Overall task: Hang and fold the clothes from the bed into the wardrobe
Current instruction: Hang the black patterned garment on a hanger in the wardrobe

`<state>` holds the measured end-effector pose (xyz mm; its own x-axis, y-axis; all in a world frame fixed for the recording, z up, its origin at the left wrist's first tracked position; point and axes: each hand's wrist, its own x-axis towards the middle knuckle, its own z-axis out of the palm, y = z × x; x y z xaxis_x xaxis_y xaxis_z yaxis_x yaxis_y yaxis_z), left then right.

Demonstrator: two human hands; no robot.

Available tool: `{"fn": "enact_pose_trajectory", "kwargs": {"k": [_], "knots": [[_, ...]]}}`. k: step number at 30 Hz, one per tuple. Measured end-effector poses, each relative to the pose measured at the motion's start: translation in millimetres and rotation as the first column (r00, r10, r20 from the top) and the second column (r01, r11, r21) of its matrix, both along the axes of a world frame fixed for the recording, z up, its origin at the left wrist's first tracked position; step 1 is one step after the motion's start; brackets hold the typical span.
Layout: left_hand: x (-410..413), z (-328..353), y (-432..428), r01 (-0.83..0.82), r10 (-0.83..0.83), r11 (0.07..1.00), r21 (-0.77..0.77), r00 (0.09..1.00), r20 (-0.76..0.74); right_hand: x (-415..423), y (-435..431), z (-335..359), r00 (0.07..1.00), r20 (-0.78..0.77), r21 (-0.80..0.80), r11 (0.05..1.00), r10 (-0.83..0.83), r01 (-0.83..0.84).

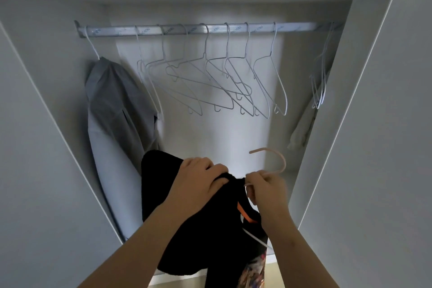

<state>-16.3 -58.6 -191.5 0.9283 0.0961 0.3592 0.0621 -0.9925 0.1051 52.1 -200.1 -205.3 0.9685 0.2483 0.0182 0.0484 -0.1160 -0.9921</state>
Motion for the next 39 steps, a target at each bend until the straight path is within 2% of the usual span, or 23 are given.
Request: {"fn": "enact_pose_trajectory", "kwargs": {"k": [2, 4, 6, 10, 12, 14, 18, 21, 24, 26, 28, 30, 34, 36, 39], "knots": [[3, -2, 3, -0.017, 0.018, 0.998, -0.052, 0.999, 0.034, 0, 0, 9, 0.998, 0.047, 0.076, 0.997, -0.034, 0.031], [2, 1, 2, -0.032, 0.041, 0.994, -0.106, 0.995, 0.086, 0, 2, 16, 0.984, 0.164, 0.106, 0.993, -0.073, 0.056], [0, 4, 3, -0.038, 0.066, 0.983, -0.179, 0.986, 0.153, -3, 4, 17, 0.952, 0.283, 0.107, 0.990, -0.119, 0.092], [-4, 14, 3, -0.064, 0.133, 0.957, -0.284, 0.964, 0.232, -11, 4, 6, 0.860, 0.405, 0.149, 0.951, -0.309, 0.271], [-3, 20, 7, -0.082, 0.163, 0.937, -0.339, 0.962, 0.218, -12, 8, 5, 0.904, 0.387, 0.083, 0.983, -0.183, 0.164], [-2, 24, 7, -0.092, 0.179, 0.931, -0.352, 0.958, 0.224, -15, 13, 5, 0.956, 0.284, 0.011, 0.997, 0.069, -0.075], [-3, 28, 3, -0.108, 0.215, 0.917, -0.385, 0.945, 0.245, -13, 16, -1, 0.947, 0.113, 0.012, 0.953, 0.299, -0.302], [-7, 36, 10, -0.145, 0.284, 0.890, -0.433, 0.918, 0.277, -9, 12, -13, 0.912, 0.024, -0.013, 0.912, 0.409, -0.409], [-14, 46, 19, -0.094, 0.250, 0.896, -0.434, 0.914, 0.319, -7, 6, -28, 0.825, -0.080, -0.103, 0.819, 0.559, -0.565], [-19, 53, 29, -0.066, 0.213, 0.913, -0.403, 0.918, 0.334, -2, 3, -40, 0.781, -0.133, -0.264, 0.738, 0.610, -0.621], [-23, 58, 42, -0.057, 0.198, 0.922, -0.384, 0.920, 0.339, 5, -1, -55, 0.801, -0.077, -0.566, 0.636, 0.594, -0.525], [-27, 61, 55, -0.068, 0.206, 0.920, -0.385, 0.921, 0.331, 7, -4, -67, 0.831, 0.023, -0.738, 0.570, 0.556, -0.361], [-36, 58, 68, -0.069, 0.181, 0.931, -0.358, 0.941, 0.287, 6, -2, -72, 0.874, 0.201, -0.815, 0.570, 0.442, -0.101], [-41, 56, 73, -0.066, 0.160, 0.940, -0.335, 0.952, 0.263, 11, -4, -69, 0.886, 0.264, -0.843, 0.537, 0.381, 0.020], [-52, 53, 82, -0.096, 0.160, 0.953, -0.286, 0.965, 0.209, 19, -13, -65, 0.903, 0.340, -0.837, 0.522, 0.264, 0.163]]}}
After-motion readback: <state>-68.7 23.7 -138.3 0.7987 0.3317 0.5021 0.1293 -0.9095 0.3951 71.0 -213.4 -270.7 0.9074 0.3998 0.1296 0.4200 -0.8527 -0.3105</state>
